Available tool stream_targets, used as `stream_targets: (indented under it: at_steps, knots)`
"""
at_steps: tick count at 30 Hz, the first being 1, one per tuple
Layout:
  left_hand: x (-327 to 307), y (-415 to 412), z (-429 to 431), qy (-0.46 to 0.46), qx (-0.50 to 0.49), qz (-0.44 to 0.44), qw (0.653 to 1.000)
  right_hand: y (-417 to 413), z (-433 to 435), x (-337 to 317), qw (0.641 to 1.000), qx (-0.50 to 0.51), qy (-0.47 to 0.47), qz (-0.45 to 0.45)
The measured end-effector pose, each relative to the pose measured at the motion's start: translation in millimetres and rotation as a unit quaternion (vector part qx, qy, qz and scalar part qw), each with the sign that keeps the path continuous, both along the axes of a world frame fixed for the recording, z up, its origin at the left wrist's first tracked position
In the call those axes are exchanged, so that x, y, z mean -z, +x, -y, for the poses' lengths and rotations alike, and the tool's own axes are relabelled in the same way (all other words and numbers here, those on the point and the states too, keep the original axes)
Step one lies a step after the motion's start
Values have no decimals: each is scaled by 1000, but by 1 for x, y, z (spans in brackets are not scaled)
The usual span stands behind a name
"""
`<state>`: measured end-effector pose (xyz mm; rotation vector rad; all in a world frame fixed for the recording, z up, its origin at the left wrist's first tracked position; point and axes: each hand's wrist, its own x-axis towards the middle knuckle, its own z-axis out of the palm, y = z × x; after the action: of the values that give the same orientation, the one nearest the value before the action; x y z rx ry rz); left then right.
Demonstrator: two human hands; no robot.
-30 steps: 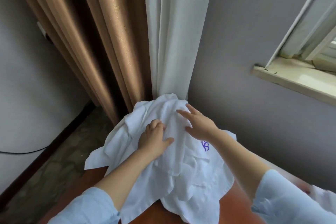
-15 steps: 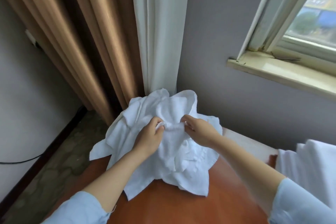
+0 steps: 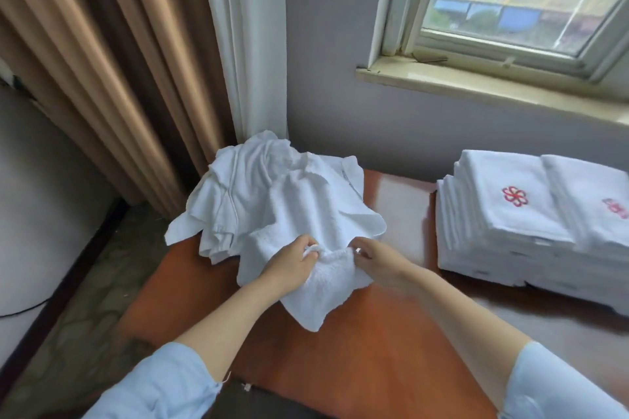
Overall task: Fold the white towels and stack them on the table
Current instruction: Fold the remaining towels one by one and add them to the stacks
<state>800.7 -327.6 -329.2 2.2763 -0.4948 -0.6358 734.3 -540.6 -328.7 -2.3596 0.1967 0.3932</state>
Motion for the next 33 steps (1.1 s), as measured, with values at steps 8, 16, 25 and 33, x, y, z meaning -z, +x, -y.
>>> stream_targets:
  at_steps: [8,16,25,33]
  knots:
    - [17,-85,18,-11,100,-47,994,-117,2,6,996,79,5,-45]
    - [33,-159,54,27,217,-51,975,-214,28,13,984,142,-16,-107]
    - [29,-210,120,39,225,-56,972,-267,91,8,976,140,-126,-110]
    - [29,-265,194,15,201,-129,971,-333,191,11,954,206,-209,-57]
